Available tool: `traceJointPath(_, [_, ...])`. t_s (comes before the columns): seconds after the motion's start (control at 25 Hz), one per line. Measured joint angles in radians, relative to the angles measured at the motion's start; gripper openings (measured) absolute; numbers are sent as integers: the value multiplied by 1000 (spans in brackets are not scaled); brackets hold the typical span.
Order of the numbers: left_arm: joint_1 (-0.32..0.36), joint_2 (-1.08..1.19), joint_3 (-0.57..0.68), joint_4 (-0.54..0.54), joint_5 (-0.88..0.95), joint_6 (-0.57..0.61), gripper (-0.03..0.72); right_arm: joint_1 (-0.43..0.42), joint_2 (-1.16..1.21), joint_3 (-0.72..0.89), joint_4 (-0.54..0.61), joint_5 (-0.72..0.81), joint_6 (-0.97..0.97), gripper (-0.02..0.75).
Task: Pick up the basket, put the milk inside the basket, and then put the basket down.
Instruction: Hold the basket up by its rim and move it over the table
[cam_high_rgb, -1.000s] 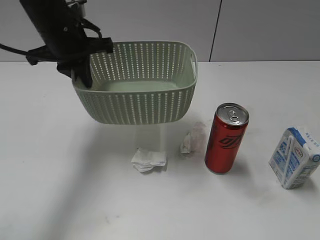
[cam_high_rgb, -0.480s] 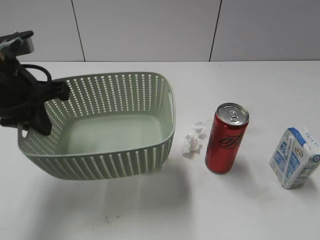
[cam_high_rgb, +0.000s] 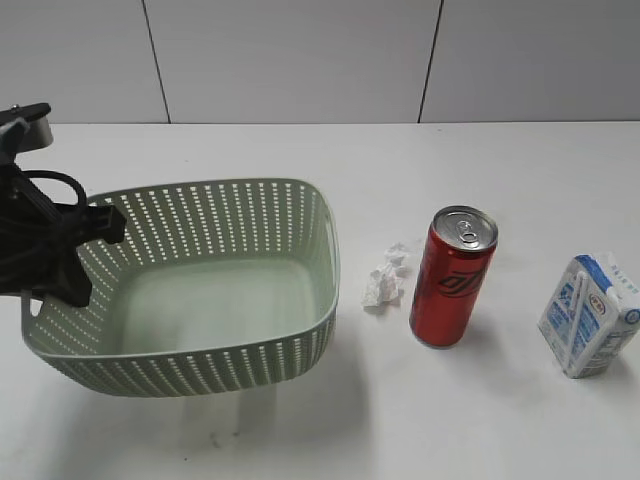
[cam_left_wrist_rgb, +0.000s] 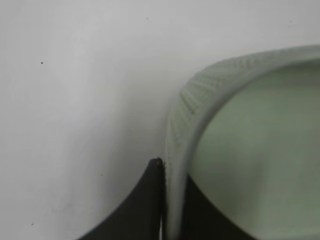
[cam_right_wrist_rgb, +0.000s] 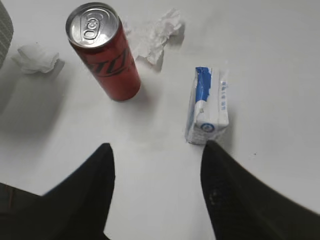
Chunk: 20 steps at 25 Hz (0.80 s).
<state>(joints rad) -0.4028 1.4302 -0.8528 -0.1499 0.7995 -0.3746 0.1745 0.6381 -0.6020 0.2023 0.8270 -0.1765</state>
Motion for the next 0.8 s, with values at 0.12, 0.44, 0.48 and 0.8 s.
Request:
traceJointPath(0.12, [0,0,1,0,-5,0,4,0,233,-106,32,-7,-11,424])
traceJointPath(0.44, [0,0,1,3,-7,0,4,0,792,-352,106,17,-63,415])
traceJointPath(0.48, [0,0,1,3,-7,0,4,0,847,-374,109,17,-66,412])
traceJointPath(0.8, [0,0,1,5,-7,0,4,0,1113,-455,110,18,-71,99])
